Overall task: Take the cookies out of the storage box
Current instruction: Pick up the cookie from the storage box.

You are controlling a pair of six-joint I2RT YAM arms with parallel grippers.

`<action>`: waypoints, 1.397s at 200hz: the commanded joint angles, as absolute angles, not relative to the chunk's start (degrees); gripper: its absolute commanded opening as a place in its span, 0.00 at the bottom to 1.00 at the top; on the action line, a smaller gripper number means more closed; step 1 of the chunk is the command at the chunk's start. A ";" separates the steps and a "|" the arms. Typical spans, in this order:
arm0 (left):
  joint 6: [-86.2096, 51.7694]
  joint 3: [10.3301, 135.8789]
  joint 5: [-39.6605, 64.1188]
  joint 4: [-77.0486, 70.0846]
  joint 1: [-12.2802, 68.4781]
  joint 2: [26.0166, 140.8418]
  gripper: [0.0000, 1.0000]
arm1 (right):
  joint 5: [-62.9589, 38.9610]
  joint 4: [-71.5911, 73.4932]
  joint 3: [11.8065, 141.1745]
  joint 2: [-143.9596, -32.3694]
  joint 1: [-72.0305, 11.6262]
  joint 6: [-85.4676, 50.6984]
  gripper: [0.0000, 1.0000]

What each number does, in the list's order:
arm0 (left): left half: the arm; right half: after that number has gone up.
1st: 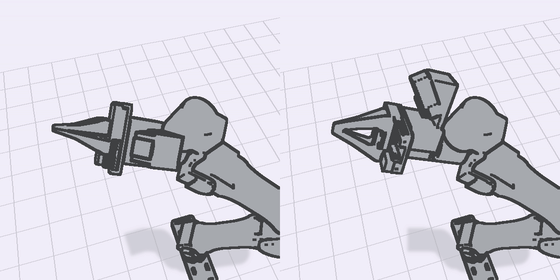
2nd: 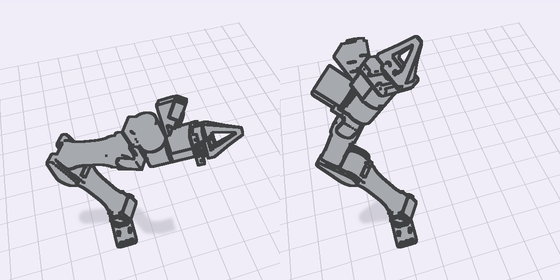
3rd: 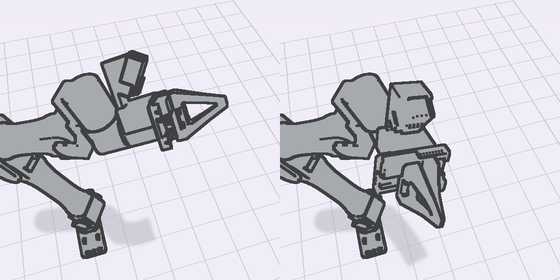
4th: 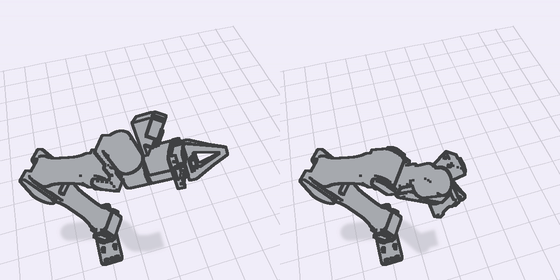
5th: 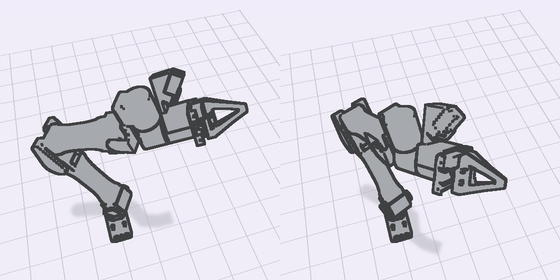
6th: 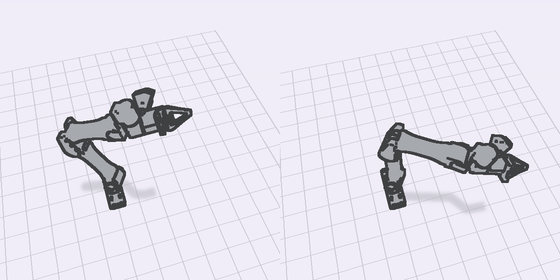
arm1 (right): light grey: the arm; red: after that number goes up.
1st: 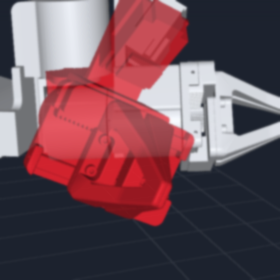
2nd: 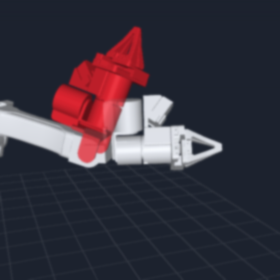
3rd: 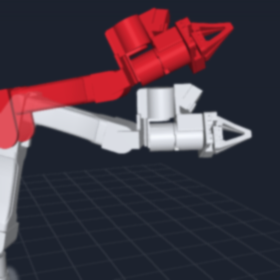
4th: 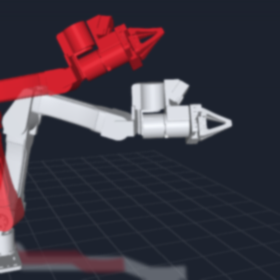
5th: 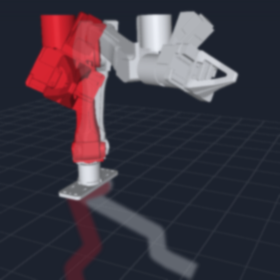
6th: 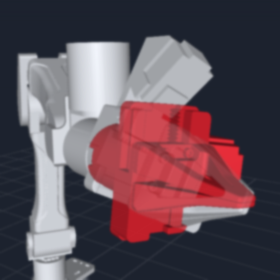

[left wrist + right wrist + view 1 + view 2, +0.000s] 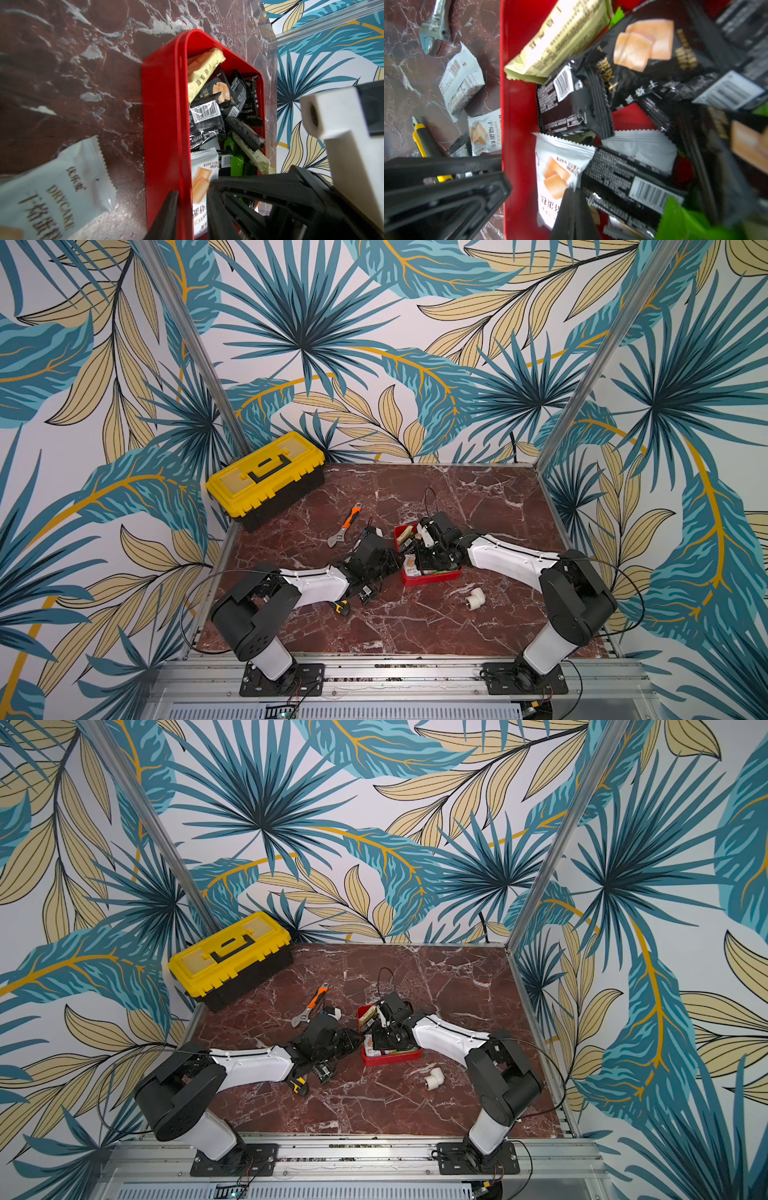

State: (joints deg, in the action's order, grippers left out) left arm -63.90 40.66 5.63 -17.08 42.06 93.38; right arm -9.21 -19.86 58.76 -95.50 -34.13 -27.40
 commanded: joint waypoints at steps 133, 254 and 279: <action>-64.69 38.48 -10.16 -9.31 42.28 78.78 0.36 | -10.09 -24.01 52.94 -76.03 -31.73 -33.30 0.00; -74.00 26.82 -22.96 10.04 42.14 55.18 0.38 | -2.99 -20.57 61.78 -92.01 -49.06 -39.11 0.00; -74.36 26.50 -22.94 10.46 42.19 54.57 0.38 | -2.98 -20.37 64.23 -96.92 -50.40 -39.72 0.00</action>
State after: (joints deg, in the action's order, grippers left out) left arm -73.63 28.49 -21.65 7.75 42.09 55.51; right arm -4.73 -20.80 61.80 -93.49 -49.32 -38.48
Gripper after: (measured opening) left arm 0.376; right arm 0.064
